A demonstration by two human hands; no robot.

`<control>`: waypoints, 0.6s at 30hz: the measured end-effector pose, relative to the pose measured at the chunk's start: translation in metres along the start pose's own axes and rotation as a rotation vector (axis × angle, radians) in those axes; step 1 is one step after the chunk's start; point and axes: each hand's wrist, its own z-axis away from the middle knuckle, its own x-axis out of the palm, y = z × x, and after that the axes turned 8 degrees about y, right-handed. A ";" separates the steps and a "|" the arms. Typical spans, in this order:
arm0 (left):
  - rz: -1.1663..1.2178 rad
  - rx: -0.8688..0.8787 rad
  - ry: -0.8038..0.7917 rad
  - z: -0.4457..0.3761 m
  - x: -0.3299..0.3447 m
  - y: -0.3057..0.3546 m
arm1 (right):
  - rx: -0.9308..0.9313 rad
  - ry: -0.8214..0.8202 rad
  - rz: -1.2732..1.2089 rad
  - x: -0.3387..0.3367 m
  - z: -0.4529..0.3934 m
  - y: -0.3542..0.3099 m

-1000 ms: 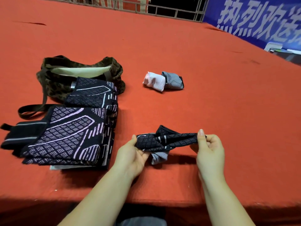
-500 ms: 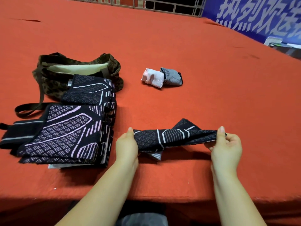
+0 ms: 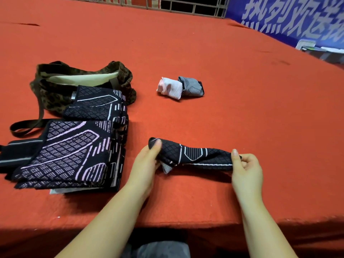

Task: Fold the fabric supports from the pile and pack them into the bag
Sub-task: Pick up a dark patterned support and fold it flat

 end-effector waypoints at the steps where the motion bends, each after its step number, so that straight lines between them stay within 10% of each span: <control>1: -0.057 0.021 -0.068 0.005 -0.001 -0.003 | 0.019 -0.019 -0.013 0.000 0.001 0.001; 12: -0.830 0.375 0.250 -0.007 0.011 -0.040 | 0.077 -0.203 -0.092 0.008 0.020 0.004; 18: -0.542 0.438 0.145 -0.001 0.009 -0.023 | -0.012 -0.015 -0.111 -0.006 0.009 -0.002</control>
